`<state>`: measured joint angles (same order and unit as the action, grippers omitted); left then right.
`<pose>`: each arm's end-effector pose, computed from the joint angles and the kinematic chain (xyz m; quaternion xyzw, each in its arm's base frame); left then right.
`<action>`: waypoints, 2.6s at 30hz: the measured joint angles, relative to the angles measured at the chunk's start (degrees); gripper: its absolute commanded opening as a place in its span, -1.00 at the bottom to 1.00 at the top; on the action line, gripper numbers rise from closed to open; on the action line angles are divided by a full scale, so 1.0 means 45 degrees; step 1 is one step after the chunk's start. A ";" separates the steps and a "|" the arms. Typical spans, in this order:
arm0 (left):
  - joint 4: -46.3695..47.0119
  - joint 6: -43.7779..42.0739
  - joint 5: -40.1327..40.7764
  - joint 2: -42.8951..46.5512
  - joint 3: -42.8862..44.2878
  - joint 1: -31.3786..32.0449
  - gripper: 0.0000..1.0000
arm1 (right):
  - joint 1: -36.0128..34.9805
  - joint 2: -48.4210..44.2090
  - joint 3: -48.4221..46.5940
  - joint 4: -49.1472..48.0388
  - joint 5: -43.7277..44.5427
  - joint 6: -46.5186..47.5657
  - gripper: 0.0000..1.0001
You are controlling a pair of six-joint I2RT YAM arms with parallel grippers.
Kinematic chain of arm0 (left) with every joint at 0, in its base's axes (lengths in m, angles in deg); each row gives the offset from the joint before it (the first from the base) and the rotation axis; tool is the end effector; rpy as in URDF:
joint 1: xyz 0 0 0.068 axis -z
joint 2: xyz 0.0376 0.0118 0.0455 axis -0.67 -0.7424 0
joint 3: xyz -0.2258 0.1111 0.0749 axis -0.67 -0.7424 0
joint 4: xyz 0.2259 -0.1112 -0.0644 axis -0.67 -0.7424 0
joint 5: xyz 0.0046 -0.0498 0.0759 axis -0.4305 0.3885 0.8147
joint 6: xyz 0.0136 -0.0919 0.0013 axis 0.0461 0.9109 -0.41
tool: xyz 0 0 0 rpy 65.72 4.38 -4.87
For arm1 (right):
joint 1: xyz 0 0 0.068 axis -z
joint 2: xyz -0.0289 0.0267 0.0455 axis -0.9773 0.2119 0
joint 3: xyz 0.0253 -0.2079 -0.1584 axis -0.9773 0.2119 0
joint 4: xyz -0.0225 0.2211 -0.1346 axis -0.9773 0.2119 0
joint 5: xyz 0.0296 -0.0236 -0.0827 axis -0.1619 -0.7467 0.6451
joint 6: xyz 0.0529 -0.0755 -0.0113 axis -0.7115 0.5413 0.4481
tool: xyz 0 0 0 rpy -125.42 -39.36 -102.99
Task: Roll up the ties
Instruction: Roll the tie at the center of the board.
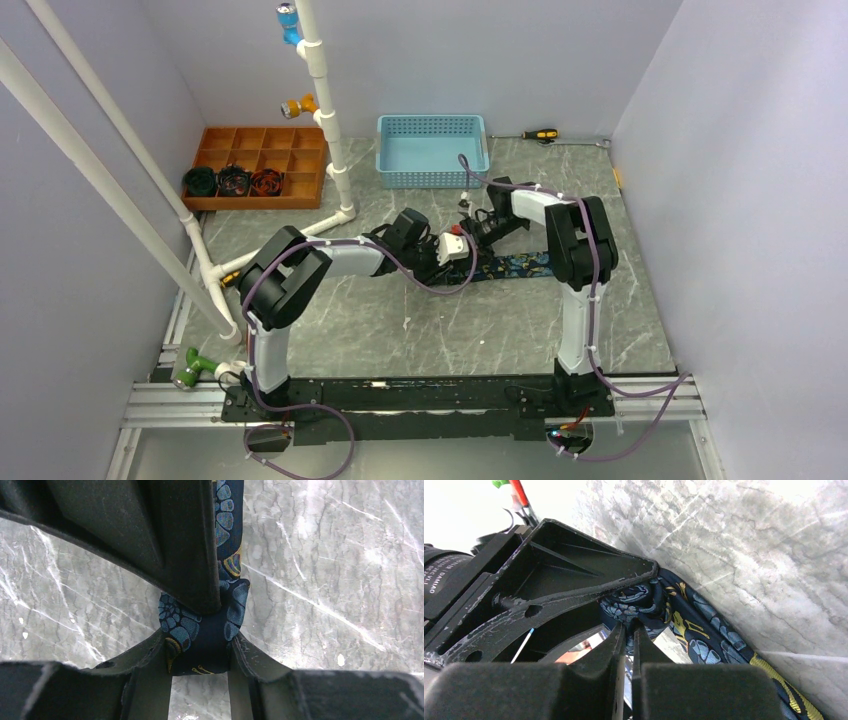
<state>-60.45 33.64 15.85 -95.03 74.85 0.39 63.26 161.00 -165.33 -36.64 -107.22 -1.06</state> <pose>0.2858 -0.3166 0.0998 0.5756 0.6917 -0.2864 0.3289 0.3492 0.1594 0.0852 0.1000 -0.8888 -0.4434 0.0583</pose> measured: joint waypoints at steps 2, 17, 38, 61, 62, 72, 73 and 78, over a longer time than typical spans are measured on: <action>-0.0019 0.0000 0.0010 -0.0005 0.0015 0.0000 -0.24 | -0.0010 0.0019 -0.0194 0.0175 0.0112 0.0131 -1.00; 0.3322 0.0233 -0.1957 0.0097 -0.1632 -0.0763 0.79 | 0.0714 0.0622 -0.0724 0.0777 0.1321 0.0685 -1.00; 0.7504 0.5391 -0.3249 -0.1870 -0.0889 -0.0364 0.38 | 0.0729 -0.0369 0.0549 -0.0500 0.1899 0.0865 -1.00; 0.4741 0.0199 -0.0287 -0.1214 -0.0393 0.0787 -0.35 | 0.1889 -0.1545 0.0685 0.1885 0.0457 0.2055 0.12; 0.4643 0.0151 -0.0253 -0.1195 -0.0364 0.0806 -0.34 | 0.1773 -0.1535 0.0690 0.1889 0.0321 0.1987 0.12; 0.4211 0.0039 -0.0209 -0.1190 -0.0151 0.0850 0.21 | 0.1161 -0.0879 0.0690 0.1248 0.0379 0.1258 -1.00; 0.4201 0.0034 -0.0223 -0.1190 -0.0136 0.0835 0.29 | 0.1224 -0.0869 0.0690 0.1263 0.0529 0.1209 -1.00; 0.3983 0.0112 -0.0699 -0.1195 0.0000 0.0617 0.48 | 0.1540 -0.0597 0.0690 0.1549 0.1224 0.1171 -1.00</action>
<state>-42.52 34.14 12.71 -100.41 74.85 3.17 70.19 158.31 -162.22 -29.67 -101.71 4.20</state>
